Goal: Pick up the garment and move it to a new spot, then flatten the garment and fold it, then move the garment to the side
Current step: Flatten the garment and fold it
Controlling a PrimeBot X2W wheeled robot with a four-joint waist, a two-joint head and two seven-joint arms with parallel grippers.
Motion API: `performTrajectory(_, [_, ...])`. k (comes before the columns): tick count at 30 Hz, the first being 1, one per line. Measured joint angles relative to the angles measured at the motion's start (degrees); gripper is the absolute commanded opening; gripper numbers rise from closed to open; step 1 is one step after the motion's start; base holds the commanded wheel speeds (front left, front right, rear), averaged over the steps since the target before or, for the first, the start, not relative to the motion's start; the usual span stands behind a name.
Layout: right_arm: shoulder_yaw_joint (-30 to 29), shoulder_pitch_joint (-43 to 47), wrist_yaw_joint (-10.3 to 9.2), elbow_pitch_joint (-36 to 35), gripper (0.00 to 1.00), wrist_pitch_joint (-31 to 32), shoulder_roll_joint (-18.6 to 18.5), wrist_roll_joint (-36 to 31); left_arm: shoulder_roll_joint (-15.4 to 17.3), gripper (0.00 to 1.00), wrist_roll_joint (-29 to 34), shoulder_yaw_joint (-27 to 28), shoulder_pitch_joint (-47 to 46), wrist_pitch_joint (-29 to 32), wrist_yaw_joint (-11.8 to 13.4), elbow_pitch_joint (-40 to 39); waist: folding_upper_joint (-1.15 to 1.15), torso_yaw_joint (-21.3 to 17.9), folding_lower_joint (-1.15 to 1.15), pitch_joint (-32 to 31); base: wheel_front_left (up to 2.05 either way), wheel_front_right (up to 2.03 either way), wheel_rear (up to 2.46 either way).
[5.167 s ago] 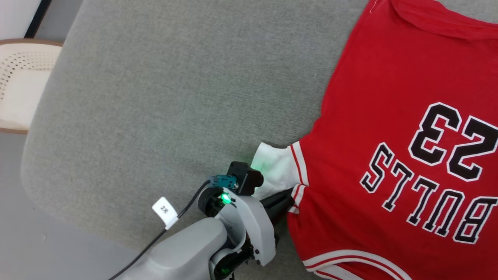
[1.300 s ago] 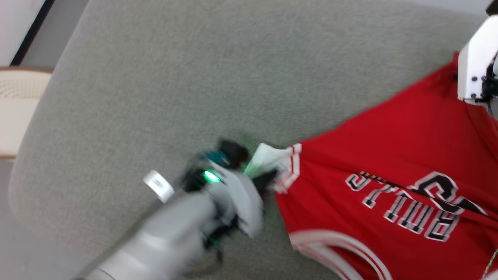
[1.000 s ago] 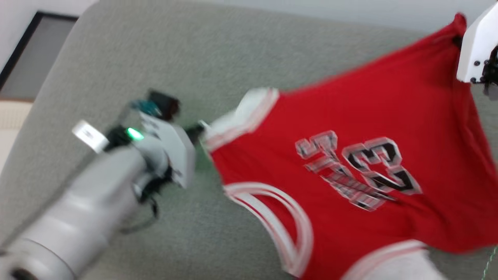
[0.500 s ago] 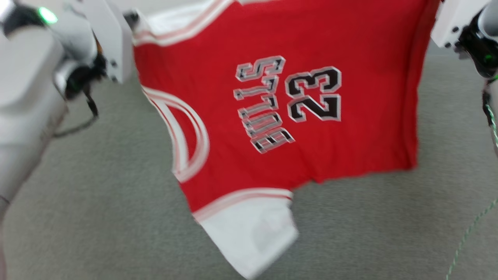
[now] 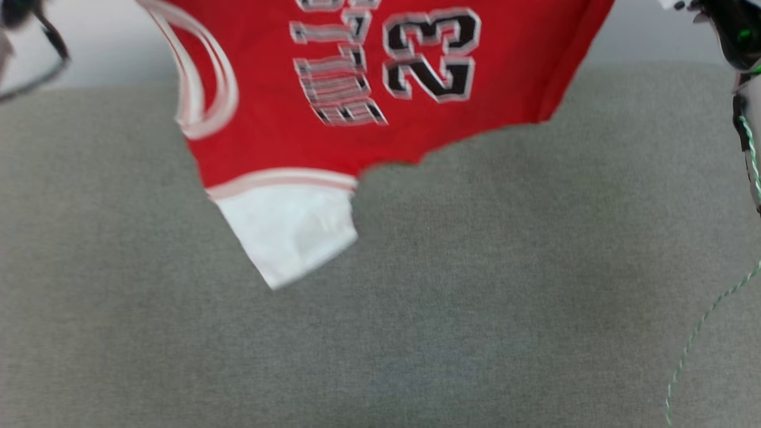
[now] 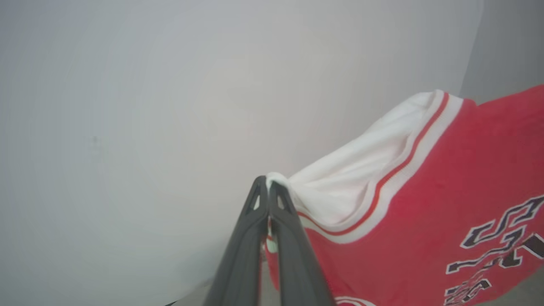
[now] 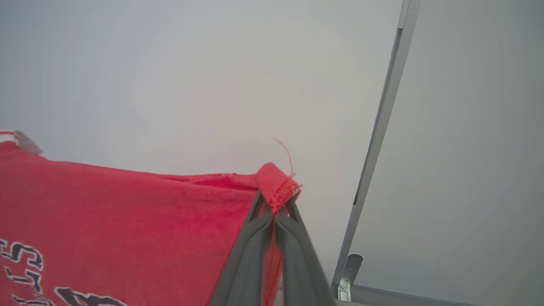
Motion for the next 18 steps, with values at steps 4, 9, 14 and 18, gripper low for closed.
performTrajectory(4, [-1.6,-3.0,0.0,2.2,0.0,-3.9,1.0,-1.9,-0.7,0.0,2.3,-0.1,-4.5,-2.6,0.9,2.5,0.0,-0.6,0.0,2.9,0.0,0.0,0.0])
performTrajectory(9, [-3.0,-7.1,0.0,4.8,0.0,-8.8,2.1,-4.3,-1.6,0.0,3.9,0.1,-10.0,-5.0,1.6,4.8,0.0,-1.3,0.0,6.4,0.0,0.0,0.0])
performTrajectory(14, [-5.6,-12.8,0.0,7.8,0.0,-17.1,2.9,-8.0,-3.7,0.0,6.6,-0.3,-17.7,-8.1,1.8,6.8,0.0,-2.0,0.0,11.5,0.0,0.0,0.0])
performTrajectory(18, [-9.3,-17.2,0.0,10.0,0.0,-23.4,2.9,-11.6,-5.6,0.0,9.0,-0.7,-24.0,-12.2,2.3,7.7,0.0,-2.1,0.0,15.9,0.0,0.0,0.0])
